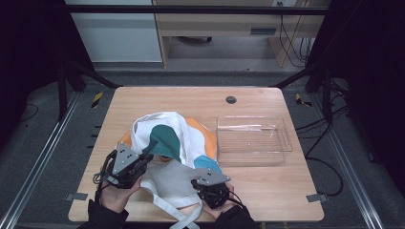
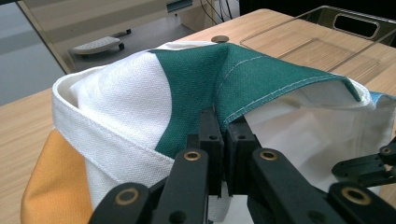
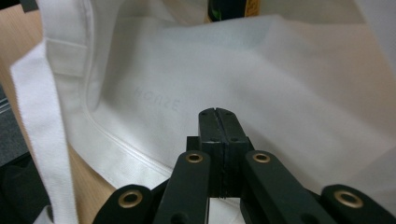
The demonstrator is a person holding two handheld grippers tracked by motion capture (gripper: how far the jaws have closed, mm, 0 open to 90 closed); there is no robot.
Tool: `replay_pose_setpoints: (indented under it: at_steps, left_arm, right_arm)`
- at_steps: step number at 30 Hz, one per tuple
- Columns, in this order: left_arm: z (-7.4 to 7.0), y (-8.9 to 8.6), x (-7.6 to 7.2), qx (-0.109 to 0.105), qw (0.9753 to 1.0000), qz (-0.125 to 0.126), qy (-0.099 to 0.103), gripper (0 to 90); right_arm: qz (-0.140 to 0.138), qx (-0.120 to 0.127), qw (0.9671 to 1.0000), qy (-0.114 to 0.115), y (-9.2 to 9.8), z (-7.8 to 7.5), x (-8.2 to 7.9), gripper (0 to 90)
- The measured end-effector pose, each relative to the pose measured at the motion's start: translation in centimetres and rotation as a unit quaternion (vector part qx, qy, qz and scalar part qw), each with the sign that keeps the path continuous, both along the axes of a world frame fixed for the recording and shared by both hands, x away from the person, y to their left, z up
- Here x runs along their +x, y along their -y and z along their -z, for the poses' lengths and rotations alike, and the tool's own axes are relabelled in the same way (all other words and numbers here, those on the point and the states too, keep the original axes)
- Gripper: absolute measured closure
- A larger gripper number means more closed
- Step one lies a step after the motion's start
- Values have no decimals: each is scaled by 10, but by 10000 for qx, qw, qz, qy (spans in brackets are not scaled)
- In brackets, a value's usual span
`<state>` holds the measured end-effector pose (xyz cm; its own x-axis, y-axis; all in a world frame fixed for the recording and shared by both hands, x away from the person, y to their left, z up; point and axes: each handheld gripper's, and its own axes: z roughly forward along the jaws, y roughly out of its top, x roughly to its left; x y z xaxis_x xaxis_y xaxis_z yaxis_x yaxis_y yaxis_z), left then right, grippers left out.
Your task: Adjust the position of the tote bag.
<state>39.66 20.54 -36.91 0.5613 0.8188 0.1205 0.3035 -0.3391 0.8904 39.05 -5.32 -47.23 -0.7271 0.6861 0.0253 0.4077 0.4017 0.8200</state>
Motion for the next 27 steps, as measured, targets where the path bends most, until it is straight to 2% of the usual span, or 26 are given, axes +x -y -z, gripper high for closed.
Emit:
replay_pose_setpoints:
  at_steps: [10,18,27]
  left_arm:
    - [0,-1,0,-6,10000,2,3,870]
    - [-1,-1,0,-5,10000,9,18,870]
    - [-1,-1,0,-12,10000,8,30,870]
  right_arm:
    - [52,-80,10000,8,-2,18,5,900]
    - [159,-393,9989,-212,-7,28,6,900]
    - [154,-486,9981,-338,-9,32,7,900]
